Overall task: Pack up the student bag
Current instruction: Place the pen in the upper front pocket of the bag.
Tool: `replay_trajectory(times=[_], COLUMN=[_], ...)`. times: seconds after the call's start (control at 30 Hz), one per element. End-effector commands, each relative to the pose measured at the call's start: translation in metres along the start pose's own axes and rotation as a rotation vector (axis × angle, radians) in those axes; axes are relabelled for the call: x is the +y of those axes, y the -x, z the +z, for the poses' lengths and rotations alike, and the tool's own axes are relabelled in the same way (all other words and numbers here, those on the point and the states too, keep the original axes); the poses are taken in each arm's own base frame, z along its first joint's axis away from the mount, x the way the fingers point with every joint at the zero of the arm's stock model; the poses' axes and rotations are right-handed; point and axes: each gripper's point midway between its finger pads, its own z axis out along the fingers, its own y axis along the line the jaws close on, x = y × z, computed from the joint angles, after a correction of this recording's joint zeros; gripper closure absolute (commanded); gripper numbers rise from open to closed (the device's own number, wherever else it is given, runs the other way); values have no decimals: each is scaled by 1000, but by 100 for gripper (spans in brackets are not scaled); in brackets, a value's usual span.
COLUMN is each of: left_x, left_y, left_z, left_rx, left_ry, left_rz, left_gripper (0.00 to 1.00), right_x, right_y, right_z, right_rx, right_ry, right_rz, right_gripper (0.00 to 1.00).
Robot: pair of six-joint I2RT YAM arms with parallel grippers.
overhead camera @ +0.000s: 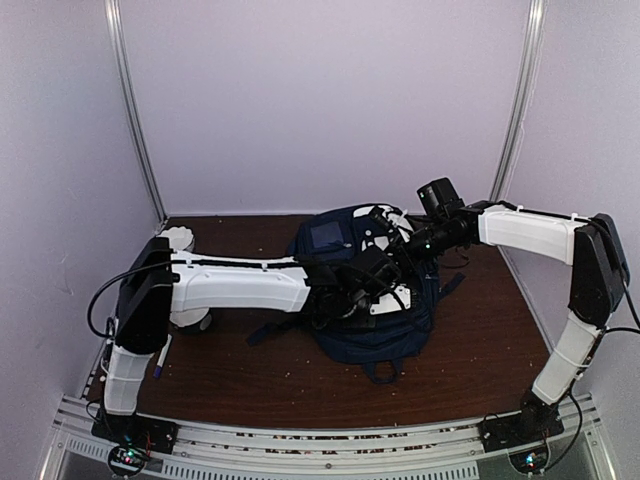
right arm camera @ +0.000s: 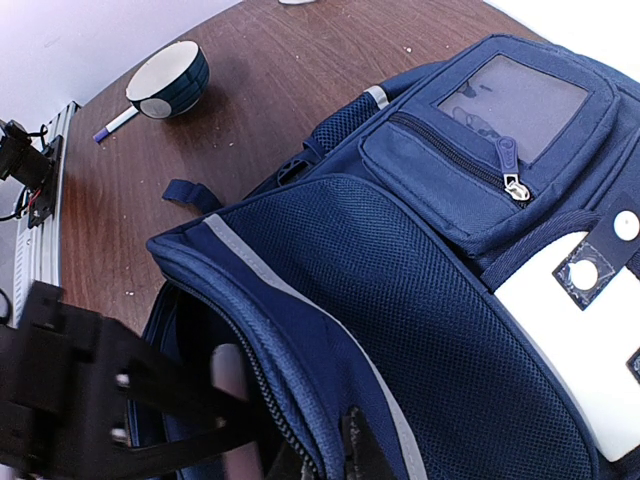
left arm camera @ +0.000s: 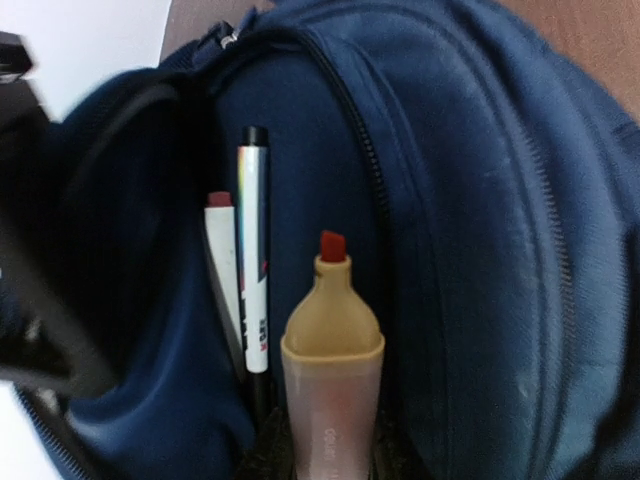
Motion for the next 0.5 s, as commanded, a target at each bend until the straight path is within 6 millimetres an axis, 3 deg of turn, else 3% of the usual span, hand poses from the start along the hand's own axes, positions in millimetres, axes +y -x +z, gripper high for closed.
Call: replay_trajectory(times=[0.0,0.2,0.47], left_x=[24,25,44], left_y=[3,-4,-9], left_z=[14,35,53], left_rx=[51,110,148], left_ry=[118,172,250], left_rz=[57,64,42], left_gripper=[85,85,81], right_x=[0,0,1], right_y=[15,15,16], right_z=[-7,-6,-8], right_rx=[-39,-39,-42], right_ry=[-4,1,2], right_rz=[-11,-7,-10], right_gripper=[93,93,93])
